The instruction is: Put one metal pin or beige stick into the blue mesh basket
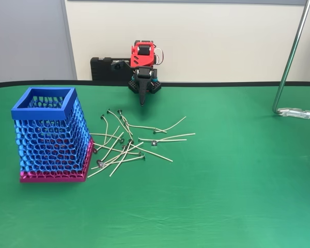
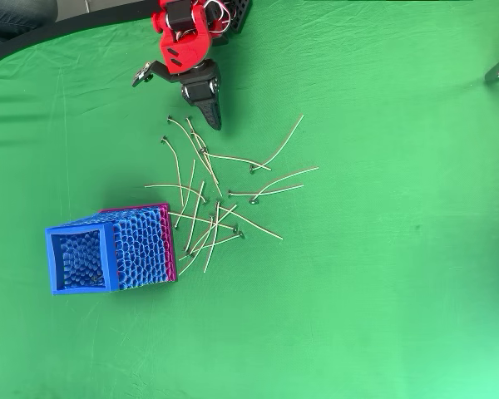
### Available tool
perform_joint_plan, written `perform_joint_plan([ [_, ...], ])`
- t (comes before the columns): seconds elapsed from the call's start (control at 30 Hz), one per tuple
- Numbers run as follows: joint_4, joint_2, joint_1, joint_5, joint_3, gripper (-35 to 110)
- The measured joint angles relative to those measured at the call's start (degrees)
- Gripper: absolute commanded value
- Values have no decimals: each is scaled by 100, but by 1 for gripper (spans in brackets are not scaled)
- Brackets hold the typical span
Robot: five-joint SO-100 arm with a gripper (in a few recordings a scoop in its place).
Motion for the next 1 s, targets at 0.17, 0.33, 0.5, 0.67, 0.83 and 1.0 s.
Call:
perform_joint_plan([
  [0.17,53,0,0,-9,0,1],
  [0.33,53,0,0,-9,0,1],
  [0.5,53,0,0,-9,0,1],
  [0.67,53,0,0,-9,0,1],
  [0.83,-18,-105,-114,0,0,1],
  [1.0,-431,-984,0,-88,-141,1],
])
